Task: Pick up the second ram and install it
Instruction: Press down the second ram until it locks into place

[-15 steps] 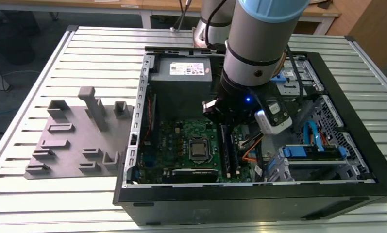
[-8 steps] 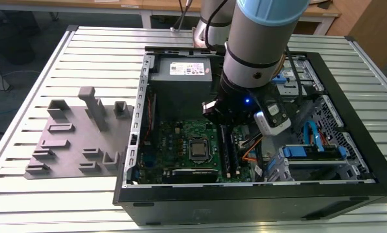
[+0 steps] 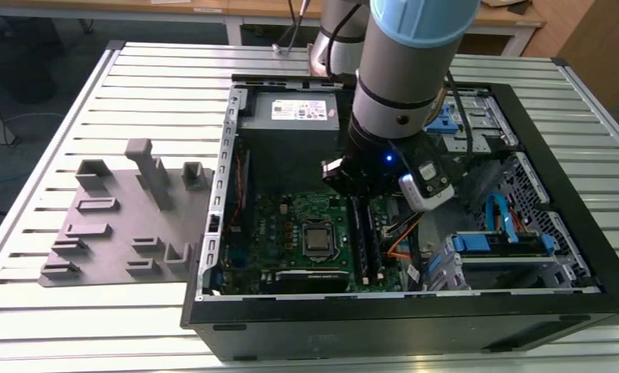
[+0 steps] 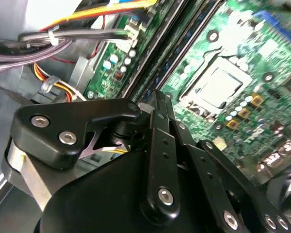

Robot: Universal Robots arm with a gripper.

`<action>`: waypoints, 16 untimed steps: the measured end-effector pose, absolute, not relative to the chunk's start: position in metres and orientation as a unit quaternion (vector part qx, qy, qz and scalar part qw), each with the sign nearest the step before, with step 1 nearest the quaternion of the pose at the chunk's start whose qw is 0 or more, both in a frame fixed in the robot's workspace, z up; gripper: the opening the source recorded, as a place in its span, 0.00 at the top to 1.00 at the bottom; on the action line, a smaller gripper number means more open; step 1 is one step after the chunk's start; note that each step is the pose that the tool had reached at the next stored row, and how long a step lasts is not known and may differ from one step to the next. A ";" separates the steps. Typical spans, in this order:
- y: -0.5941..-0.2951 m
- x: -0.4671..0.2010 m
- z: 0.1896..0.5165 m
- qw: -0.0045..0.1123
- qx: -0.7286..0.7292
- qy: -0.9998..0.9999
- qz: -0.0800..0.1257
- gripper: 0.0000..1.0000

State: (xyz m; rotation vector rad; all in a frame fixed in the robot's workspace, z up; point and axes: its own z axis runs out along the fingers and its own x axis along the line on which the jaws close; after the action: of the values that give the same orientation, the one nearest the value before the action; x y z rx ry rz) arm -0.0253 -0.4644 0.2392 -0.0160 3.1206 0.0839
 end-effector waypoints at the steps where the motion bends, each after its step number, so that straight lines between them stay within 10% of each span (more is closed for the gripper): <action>1: -0.460 -0.025 0.237 0.010 -0.005 1.000 0.027 0.93; 16: -0.446 -0.025 0.217 0.010 -0.005 1.000 0.025 0.93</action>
State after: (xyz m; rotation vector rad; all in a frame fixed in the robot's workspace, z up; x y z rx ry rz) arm -0.0251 -0.4459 0.2172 -0.0162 3.1208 0.0778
